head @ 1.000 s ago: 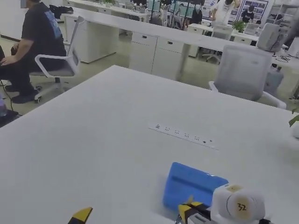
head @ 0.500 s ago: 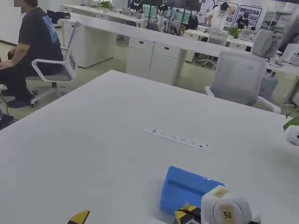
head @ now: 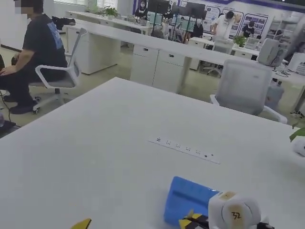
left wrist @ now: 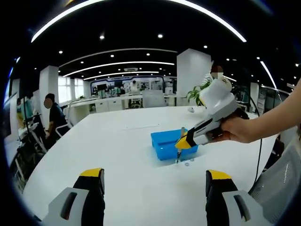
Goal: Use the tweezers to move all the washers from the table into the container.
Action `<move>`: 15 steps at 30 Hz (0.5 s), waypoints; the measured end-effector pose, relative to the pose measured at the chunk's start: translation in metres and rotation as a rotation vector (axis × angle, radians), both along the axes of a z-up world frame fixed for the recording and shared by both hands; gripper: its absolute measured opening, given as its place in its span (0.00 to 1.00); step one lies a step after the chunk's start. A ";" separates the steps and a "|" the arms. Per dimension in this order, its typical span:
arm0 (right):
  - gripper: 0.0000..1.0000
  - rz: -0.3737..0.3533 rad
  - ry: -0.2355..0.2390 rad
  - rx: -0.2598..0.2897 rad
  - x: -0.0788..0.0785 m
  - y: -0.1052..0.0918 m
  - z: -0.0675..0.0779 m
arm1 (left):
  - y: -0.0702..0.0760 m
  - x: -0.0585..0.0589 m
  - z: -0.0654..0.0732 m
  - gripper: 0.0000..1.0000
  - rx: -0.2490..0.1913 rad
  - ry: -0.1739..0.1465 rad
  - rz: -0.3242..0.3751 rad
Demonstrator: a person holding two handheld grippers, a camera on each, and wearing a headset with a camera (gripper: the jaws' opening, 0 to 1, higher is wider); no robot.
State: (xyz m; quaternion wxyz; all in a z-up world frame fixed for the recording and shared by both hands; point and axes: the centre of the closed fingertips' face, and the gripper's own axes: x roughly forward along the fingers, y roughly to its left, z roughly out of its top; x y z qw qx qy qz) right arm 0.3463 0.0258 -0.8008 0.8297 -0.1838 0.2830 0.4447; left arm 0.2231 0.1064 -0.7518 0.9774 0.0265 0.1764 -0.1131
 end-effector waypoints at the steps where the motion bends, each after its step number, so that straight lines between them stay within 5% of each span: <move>1: 0.00 0.001 -0.002 0.005 0.000 0.000 0.003 | 0.000 0.000 0.000 0.91 0.000 0.000 0.000; 9: 0.00 -0.012 -0.037 0.060 0.009 0.001 0.030 | -0.002 0.000 -0.002 0.90 0.004 0.006 -0.008; 15: 0.00 -0.054 -0.089 0.109 0.031 -0.001 0.055 | -0.001 0.000 -0.003 0.90 0.007 0.011 -0.007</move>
